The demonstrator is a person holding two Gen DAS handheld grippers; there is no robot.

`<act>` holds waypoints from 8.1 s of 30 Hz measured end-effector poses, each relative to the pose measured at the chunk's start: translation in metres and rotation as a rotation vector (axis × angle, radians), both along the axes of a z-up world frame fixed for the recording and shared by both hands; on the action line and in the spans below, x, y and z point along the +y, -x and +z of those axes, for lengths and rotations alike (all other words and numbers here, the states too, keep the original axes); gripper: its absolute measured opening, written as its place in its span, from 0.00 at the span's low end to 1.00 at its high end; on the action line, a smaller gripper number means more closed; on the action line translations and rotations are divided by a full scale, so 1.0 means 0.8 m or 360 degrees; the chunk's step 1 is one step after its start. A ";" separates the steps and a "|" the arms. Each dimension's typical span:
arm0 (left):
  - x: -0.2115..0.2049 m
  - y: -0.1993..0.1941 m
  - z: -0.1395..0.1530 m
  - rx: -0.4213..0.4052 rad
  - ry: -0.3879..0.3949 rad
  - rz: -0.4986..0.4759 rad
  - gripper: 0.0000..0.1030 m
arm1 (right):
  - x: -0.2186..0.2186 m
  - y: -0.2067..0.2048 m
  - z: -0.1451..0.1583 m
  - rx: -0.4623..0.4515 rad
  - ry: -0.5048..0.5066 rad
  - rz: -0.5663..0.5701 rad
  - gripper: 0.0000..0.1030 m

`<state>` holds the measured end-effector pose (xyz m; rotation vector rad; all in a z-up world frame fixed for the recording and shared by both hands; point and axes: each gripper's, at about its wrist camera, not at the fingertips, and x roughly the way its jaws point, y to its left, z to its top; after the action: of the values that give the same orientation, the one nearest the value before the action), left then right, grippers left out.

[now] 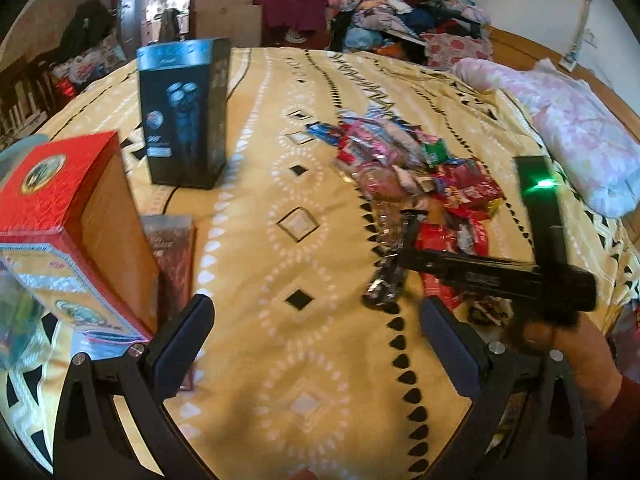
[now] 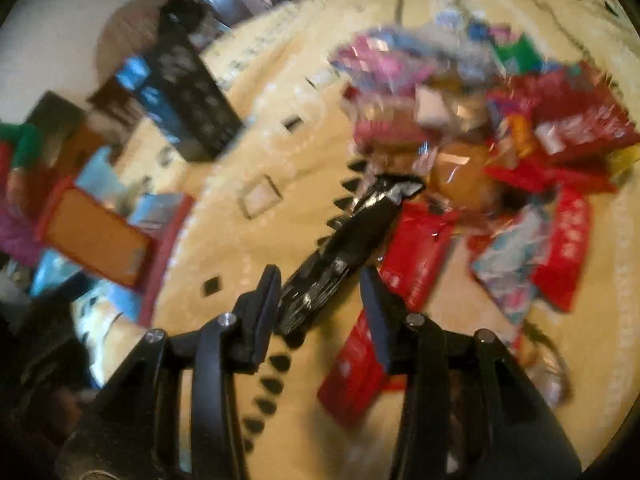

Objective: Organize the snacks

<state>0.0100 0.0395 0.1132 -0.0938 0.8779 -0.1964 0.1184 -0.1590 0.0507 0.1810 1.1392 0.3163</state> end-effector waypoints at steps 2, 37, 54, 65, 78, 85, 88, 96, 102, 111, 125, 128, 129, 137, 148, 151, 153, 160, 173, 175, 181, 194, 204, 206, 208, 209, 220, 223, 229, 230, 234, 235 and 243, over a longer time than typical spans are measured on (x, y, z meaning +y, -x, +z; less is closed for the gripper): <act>0.007 -0.001 -0.005 0.0010 -0.0007 0.0025 1.00 | 0.002 -0.009 -0.013 0.0024 -0.0001 -0.0050 0.40; -0.019 -0.099 -0.140 0.0128 -0.0344 0.0247 1.00 | -0.116 0.067 -0.013 -0.0370 0.0412 -0.0452 1.00; -0.023 -0.098 -0.139 0.0128 -0.0353 0.0258 1.00 | -0.136 0.061 -0.044 -0.0342 0.0529 -0.0456 1.00; -0.023 -0.097 -0.139 0.0128 -0.0353 0.0258 1.00 | -0.137 0.060 -0.045 -0.0343 0.0527 -0.0455 1.00; -0.023 -0.097 -0.139 0.0128 -0.0353 0.0258 1.00 | -0.137 0.060 -0.045 -0.0343 0.0527 -0.0455 1.00; -0.023 -0.097 -0.139 0.0128 -0.0354 0.0258 1.00 | -0.137 0.060 -0.045 -0.0343 0.0527 -0.0455 1.00; -0.023 -0.097 -0.139 0.0128 -0.0354 0.0258 1.00 | -0.137 0.060 -0.045 -0.0343 0.0527 -0.0455 1.00; -0.023 -0.097 -0.139 0.0128 -0.0354 0.0258 1.00 | -0.137 0.060 -0.045 -0.0342 0.0527 -0.0454 1.00; -0.023 -0.097 -0.139 0.0128 -0.0354 0.0258 1.00 | -0.136 0.060 -0.044 -0.0342 0.0527 -0.0454 1.00; -0.023 -0.097 -0.139 0.0128 -0.0354 0.0258 1.00 | -0.137 0.059 -0.045 -0.0342 0.0527 -0.0454 1.00; -0.023 -0.097 -0.139 0.0128 -0.0354 0.0258 1.00 | -0.136 0.060 -0.045 -0.0342 0.0526 -0.0454 1.00; -0.023 -0.097 -0.140 0.0128 -0.0354 0.0258 1.00 | -0.137 0.059 -0.045 -0.0342 0.0526 -0.0454 1.00; -0.023 -0.097 -0.140 0.0128 -0.0354 0.0258 1.00 | -0.136 0.060 -0.045 -0.0342 0.0526 -0.0454 1.00; -0.023 -0.097 -0.140 0.0128 -0.0354 0.0258 1.00 | -0.137 0.059 -0.045 -0.0342 0.0526 -0.0454 1.00; -0.023 -0.097 -0.140 0.0128 -0.0354 0.0258 1.00 | -0.137 0.060 -0.045 -0.0343 0.0526 -0.0453 1.00; -0.023 -0.097 -0.140 0.0128 -0.0354 0.0258 1.00 | -0.137 0.060 -0.044 -0.0343 0.0525 -0.0453 1.00; -0.023 -0.097 -0.140 0.0128 -0.0354 0.0258 1.00 | -0.137 0.060 -0.044 -0.0343 0.0525 -0.0453 1.00; -0.023 -0.097 -0.140 0.0128 -0.0354 0.0258 1.00 | -0.137 0.060 -0.044 -0.0343 0.0525 -0.0452 1.00; -0.023 -0.097 -0.140 0.0128 -0.0355 0.0259 1.00 | -0.137 0.059 -0.045 -0.0343 0.0524 -0.0452 1.00; -0.023 -0.097 -0.140 0.0128 -0.0355 0.0258 1.00 | -0.136 0.060 -0.044 -0.0343 0.0524 -0.0452 1.00; -0.023 -0.097 -0.140 0.0128 -0.0355 0.0258 1.00 | -0.137 0.060 -0.044 -0.0343 0.0524 -0.0452 1.00; -0.023 -0.096 -0.140 0.0127 -0.0355 0.0258 1.00 | -0.136 0.060 -0.044 -0.0343 0.0524 -0.0452 1.00; -0.023 -0.097 -0.140 0.0127 -0.0355 0.0258 1.00 | -0.136 0.060 -0.045 -0.0343 0.0524 -0.0451 1.00; -0.023 -0.097 -0.140 0.0127 -0.0355 0.0258 1.00 | -0.136 0.060 -0.044 -0.0343 0.0524 -0.0451 1.00; -0.023 -0.097 -0.140 0.0127 -0.0355 0.0258 1.00 | -0.136 0.060 -0.044 -0.0343 0.0523 -0.0451 1.00; -0.023 -0.097 -0.140 0.0127 -0.0355 0.0258 1.00 | -0.137 0.059 -0.045 -0.0343 0.0524 -0.0451 1.00; -0.023 -0.097 -0.140 0.0127 -0.0355 0.0258 1.00 | -0.136 0.060 -0.044 -0.0343 0.0523 -0.0451 1.00; -0.023 -0.097 -0.140 0.0127 -0.0355 0.0258 1.00 | -0.136 0.060 -0.044 -0.0342 0.0523 -0.0451 1.00; -0.023 -0.097 -0.140 0.0128 -0.0355 0.0258 1.00 | -0.137 0.060 -0.045 -0.0342 0.0523 -0.0451 1.00; -0.023 -0.097 -0.140 0.0127 -0.0355 0.0258 1.00 | -0.137 0.059 -0.045 -0.0342 0.0523 -0.0451 1.00; -0.023 -0.097 -0.140 0.0128 -0.0355 0.0258 1.00 | -0.136 0.060 -0.045 -0.0342 0.0523 -0.0450 1.00; -0.023 -0.097 -0.140 0.0128 -0.0355 0.0258 1.00 | -0.137 0.060 -0.045 -0.0342 0.0523 -0.0450 1.00; -0.023 -0.097 -0.140 0.0128 -0.0355 0.0258 1.00 | -0.136 0.060 -0.044 -0.0342 0.0523 -0.0450 1.00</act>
<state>0.0872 0.0215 0.0008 0.0358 0.9621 0.0578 0.0701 -0.2682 0.0154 0.0159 0.9227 -0.1023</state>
